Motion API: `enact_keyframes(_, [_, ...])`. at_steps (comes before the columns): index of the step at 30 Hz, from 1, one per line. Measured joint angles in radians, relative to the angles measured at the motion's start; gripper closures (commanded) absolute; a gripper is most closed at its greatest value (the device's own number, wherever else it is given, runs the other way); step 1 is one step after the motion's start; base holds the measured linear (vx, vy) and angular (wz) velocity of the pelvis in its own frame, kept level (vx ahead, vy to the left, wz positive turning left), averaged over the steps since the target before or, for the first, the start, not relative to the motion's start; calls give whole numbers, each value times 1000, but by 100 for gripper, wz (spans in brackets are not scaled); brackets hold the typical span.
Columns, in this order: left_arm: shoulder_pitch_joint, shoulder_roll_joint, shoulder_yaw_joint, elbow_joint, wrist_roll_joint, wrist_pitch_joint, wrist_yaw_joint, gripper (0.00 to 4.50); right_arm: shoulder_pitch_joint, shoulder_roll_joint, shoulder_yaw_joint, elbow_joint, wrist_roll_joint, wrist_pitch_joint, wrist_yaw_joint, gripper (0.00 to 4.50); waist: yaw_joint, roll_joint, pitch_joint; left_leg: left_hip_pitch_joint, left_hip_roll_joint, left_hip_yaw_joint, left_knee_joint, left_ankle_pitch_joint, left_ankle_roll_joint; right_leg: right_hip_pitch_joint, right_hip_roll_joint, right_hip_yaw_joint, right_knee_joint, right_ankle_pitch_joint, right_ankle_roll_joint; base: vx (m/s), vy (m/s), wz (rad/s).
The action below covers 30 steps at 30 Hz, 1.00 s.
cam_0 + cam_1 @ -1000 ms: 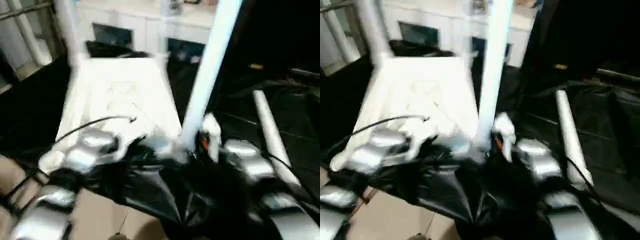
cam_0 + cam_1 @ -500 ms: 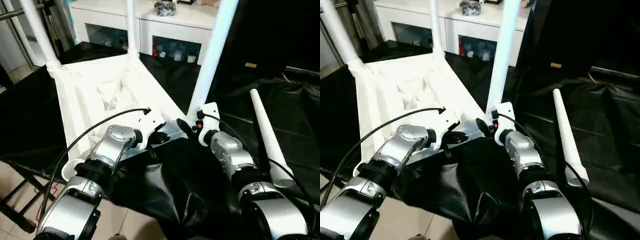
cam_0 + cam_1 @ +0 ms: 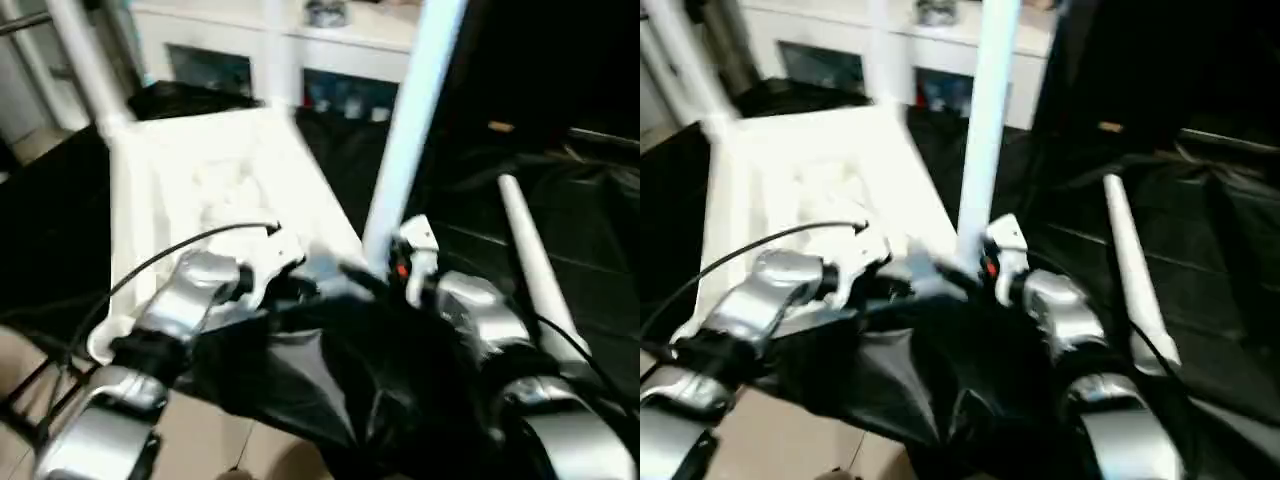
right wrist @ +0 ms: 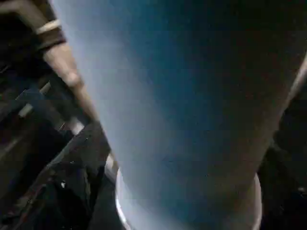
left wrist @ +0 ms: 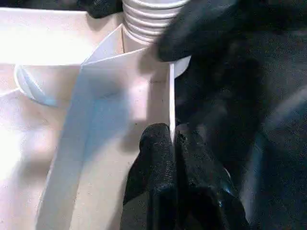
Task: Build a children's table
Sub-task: Rotate leg to tighten
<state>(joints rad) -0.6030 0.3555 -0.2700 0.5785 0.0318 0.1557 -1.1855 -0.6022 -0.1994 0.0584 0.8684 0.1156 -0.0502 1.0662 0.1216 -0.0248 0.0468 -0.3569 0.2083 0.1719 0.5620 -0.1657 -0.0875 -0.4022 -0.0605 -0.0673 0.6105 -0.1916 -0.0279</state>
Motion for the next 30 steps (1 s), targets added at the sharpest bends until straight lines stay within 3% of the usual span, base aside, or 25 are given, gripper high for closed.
enact_keyframes(4, [1,15,-6,4,0,-29,-47,450,9,-43,30,-37,-4,26,113,57,7,-2,1,-1,0,0,2,0,0,0,0,0,0,0,0,0,0,0])
enact_keyframes(6, [1,20,-7,4,0,-33,-60,450,10,-47,34,-45,-2,43,136,91,9,-2,1,-1,0,0,2,0,0,0,0,0,1,0,0,0,0,0])
enact_keyframes(12, [2,33,-11,4,-10,-34,-100,450,16,-59,42,-78,2,89,178,137,21,-3,2,-1,0,0,1,0,0,0,0,0,0,0,0,0,0,0])
enact_keyframes(18, [3,26,-8,5,-9,-29,-83,450,17,-54,35,-75,0,93,154,164,22,-3,1,0,0,0,2,0,0,0,0,0,1,0,0,0,0,0])
enact_keyframes(20, [2,8,6,20,-4,-21,-31,450,9,-32,13,-41,-4,84,67,166,19,-4,1,1,0,0,2,0,0,1,0,1,1,0,0,0,0,0])
enact_keyframes(24, [-59,-98,25,104,41,20,193,450,-75,55,-62,89,-16,68,-341,169,-8,-6,1,6,-1,0,4,1,-1,2,-1,1,3,-2,5,0,0,0])
enact_keyframes(30, [-98,-178,28,165,62,27,351,450,-118,116,-116,150,-11,57,-621,171,-10,-3,0,6,-1,0,2,1,-1,2,-1,1,4,-1,3,0,0,0])
